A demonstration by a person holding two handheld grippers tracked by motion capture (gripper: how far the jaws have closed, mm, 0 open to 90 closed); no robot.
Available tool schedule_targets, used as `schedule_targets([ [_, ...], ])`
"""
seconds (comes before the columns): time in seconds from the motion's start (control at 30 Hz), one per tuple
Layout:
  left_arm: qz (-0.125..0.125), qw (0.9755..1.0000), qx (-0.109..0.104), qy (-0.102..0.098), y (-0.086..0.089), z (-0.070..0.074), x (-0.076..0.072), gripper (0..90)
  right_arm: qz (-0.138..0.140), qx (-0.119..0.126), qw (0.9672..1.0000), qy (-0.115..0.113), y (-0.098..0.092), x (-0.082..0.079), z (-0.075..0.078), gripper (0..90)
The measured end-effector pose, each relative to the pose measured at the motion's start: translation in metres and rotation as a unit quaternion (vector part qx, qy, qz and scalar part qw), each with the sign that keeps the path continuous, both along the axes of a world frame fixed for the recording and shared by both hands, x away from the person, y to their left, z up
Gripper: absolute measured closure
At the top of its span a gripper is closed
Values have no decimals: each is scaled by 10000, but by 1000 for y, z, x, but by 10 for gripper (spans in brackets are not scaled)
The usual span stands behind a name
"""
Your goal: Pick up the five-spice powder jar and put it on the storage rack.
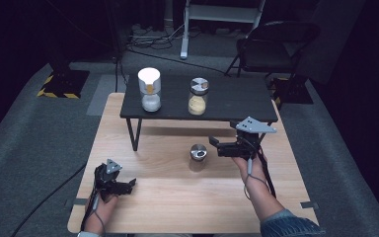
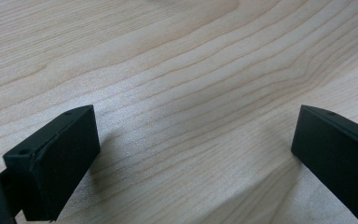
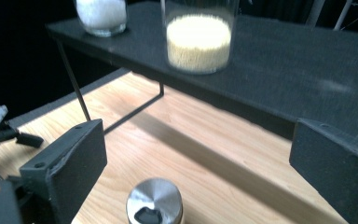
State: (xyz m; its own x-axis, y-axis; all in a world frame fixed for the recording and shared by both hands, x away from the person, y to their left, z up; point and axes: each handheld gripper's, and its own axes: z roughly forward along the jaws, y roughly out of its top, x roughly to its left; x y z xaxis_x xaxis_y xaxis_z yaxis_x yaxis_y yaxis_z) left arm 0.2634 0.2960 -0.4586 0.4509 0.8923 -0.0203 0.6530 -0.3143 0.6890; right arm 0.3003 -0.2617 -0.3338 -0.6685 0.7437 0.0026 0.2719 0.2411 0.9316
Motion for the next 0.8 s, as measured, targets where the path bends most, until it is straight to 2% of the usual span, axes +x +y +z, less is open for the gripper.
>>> schedule_targets([
  [0.43, 9, 10000, 2, -16, 0, 0, -1, 9, 64, -169, 9997, 134, 6, -8, -39, 35],
  [0.8, 9, 10000, 1, -14, 0, 0, -1, 9, 92, -314, 9985, 445, 9, -10, -71, 35],
])
